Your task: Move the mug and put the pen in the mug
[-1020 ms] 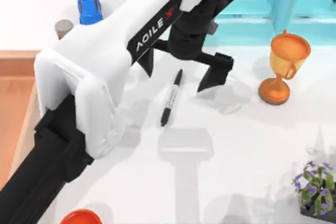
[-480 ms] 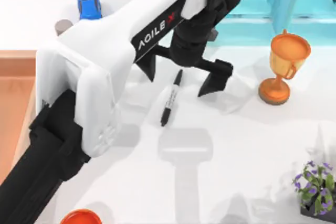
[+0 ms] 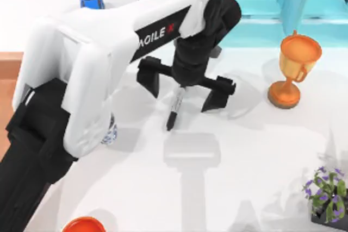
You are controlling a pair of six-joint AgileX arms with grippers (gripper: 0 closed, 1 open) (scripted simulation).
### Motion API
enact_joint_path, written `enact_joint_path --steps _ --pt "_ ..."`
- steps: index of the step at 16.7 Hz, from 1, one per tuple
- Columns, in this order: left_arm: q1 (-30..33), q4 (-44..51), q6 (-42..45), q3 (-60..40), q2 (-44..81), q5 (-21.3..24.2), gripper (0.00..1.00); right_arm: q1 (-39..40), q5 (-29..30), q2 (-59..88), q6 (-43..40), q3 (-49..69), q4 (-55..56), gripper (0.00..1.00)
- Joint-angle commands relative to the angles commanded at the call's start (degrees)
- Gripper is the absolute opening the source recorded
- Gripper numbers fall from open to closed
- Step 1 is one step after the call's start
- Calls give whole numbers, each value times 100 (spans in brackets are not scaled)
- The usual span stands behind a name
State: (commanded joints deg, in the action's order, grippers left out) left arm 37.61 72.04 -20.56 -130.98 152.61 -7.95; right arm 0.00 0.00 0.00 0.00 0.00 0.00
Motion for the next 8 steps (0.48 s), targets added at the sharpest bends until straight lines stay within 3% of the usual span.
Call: enact_joint_path --steps 6,8 --pt "-8 -140 8 149 -24 -1 100 0 0 0 0 0 0 100" --pt "-8 -140 8 149 -24 -1 85 0 0 0 0 0 0 100"
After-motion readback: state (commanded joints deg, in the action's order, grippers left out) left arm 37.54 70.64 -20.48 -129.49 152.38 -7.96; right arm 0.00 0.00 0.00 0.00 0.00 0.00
